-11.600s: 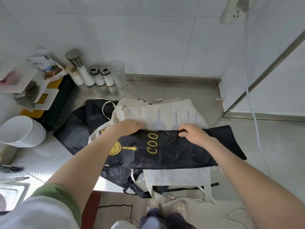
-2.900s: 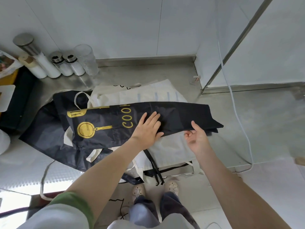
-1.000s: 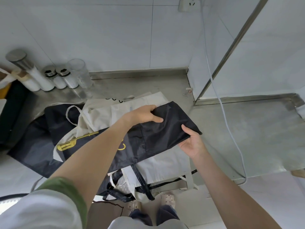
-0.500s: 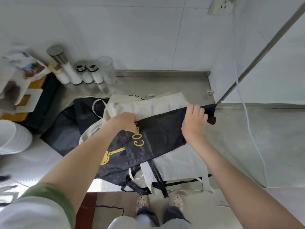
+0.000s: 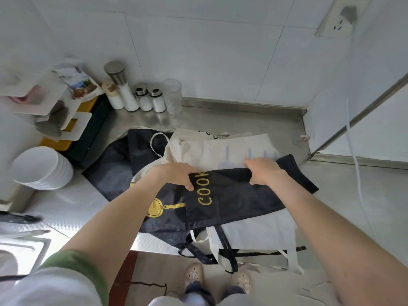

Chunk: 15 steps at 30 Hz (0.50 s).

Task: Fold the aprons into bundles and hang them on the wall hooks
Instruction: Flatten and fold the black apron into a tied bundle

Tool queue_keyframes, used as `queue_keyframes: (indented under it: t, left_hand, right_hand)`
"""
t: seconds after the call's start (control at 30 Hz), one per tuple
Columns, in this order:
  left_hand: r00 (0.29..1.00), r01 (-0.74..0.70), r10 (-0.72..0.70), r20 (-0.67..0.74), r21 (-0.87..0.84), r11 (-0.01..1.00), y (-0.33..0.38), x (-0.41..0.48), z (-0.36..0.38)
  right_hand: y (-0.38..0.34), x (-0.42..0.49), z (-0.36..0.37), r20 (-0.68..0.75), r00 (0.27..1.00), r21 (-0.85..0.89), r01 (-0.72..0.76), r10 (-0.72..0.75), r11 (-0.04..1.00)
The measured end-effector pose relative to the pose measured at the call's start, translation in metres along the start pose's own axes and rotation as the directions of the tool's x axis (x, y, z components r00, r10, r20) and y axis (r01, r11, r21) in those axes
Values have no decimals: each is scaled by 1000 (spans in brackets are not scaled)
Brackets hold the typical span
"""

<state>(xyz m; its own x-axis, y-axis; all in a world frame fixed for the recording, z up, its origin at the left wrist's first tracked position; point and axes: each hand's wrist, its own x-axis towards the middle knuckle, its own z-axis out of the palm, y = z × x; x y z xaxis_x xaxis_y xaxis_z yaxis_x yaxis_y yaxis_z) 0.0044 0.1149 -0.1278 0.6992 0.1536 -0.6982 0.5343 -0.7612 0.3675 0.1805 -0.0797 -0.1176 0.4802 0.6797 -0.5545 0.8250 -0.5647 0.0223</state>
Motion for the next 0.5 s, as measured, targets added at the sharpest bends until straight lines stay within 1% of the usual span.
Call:
queue_keyframes:
  t: [0.07, 0.13, 0.17, 0.2, 0.23, 0.3, 0.33, 0.37, 0.4, 0.43, 0.47, 0.5]
  left_hand:
    - [1000, -4, 3, 18, 43, 999, 2, -3, 1]
    - [998, -7, 13, -58, 105, 994, 11, -7, -5]
    - [991, -10, 28, -134, 132, 991, 16, -10, -12]
    - [971, -5, 44, -233, 165, 986, 21, -14, -18]
    - [936, 19, 57, -348, 210, 978, 26, -19, -24]
    - [838, 117, 39, -544, 249, 961, 36, -31, -39]
    - [780, 168, 27, -625, 250, 954, 41, -36, -46]
    - [698, 208, 50, -714, 270, 940, 45, -44, -52]
    - [598, 220, 132, -790, 320, 921, 48, -50, -55]
    - [506, 217, 259, -823, 412, 885, 50, -59, -60]
    - [415, 218, 392, -821, 508, 833, 49, -66, -61]
    - [349, 227, 496, -795, 586, 778, 46, -72, -62]
  right_hand:
    - [5, -6, 0, 61, 998, -40, -22, 24, 999]
    - [10, -12, -2, 64, 996, -27, -64, 66, 998]
    - [12, -15, -4, 38, 996, -16, -75, 76, 997]
    - [14, -19, -7, -22, 996, -4, -81, 81, 997]
    - [17, -23, -11, -136, 988, 2, -74, 74, 997]
    - [21, -30, -23, -358, 931, 34, -64, 72, 997]
    - [23, -33, -28, -438, 895, 58, -60, 80, 996]
    - [24, -36, -35, -513, 855, 69, -51, 80, 996]
    - [25, -38, -40, -570, 817, 74, -46, 80, 996]
    - [25, -41, -46, -626, 776, 69, -41, 75, 997]
    - [26, -44, -50, -672, 737, 55, -41, 67, 998]
    - [27, -47, -53, -702, 710, 36, -43, 56, 998]
